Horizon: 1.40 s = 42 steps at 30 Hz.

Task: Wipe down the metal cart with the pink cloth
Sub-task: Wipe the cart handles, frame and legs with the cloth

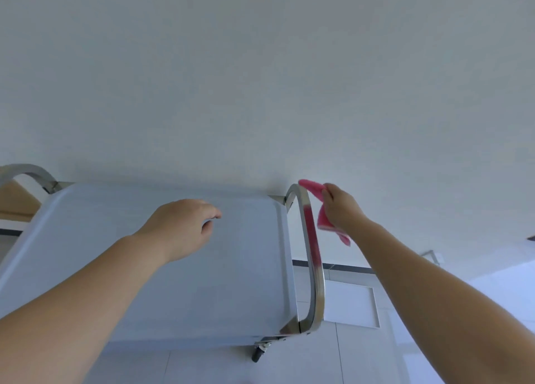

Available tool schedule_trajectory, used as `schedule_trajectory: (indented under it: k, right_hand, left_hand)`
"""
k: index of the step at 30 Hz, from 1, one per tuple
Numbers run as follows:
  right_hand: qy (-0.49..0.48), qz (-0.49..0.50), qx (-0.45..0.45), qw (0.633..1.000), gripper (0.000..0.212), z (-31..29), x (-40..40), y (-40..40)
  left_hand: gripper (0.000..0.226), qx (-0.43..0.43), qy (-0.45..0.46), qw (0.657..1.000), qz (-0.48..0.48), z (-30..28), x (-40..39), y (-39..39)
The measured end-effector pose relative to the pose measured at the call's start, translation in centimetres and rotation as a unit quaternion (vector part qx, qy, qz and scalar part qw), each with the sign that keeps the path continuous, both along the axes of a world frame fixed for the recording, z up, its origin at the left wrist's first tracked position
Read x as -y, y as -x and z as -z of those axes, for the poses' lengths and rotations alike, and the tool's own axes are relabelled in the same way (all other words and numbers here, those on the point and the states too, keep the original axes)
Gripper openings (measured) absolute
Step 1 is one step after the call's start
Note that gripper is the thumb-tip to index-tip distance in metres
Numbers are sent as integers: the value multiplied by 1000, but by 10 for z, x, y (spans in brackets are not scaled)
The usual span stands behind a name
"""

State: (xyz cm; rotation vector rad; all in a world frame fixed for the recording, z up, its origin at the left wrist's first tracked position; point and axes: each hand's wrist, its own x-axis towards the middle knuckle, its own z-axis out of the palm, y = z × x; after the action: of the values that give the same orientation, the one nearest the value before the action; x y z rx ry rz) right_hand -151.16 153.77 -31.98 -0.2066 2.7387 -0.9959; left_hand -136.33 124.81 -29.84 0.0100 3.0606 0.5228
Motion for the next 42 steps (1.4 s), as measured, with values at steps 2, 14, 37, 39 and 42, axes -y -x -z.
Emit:
schedule_trajectory:
  k: [2, 14, 37, 39, 42]
  right_hand:
    - [-1, -13, 9, 1000, 31, 20, 13, 35]
    - [-235, -37, 63, 969, 40, 102, 59, 105]
    - [-215, 81, 26, 973, 59, 116, 19, -95]
    - [-212, 92, 22, 973, 58, 119, 14, -115]
    - [-204, 104, 16, 973, 58, 124, 10, -143]
  left_hand:
    - [33, -4, 0, 1000, -15, 9, -4, 23]
    - [37, 38, -20, 999, 18, 72, -33, 61]
    - [36, 68, -12, 984, 165, 87, -21, 48]
    - [36, 68, -14, 982, 175, 86, -26, 44]
    - [35, 71, -10, 979, 192, 86, -32, 36]
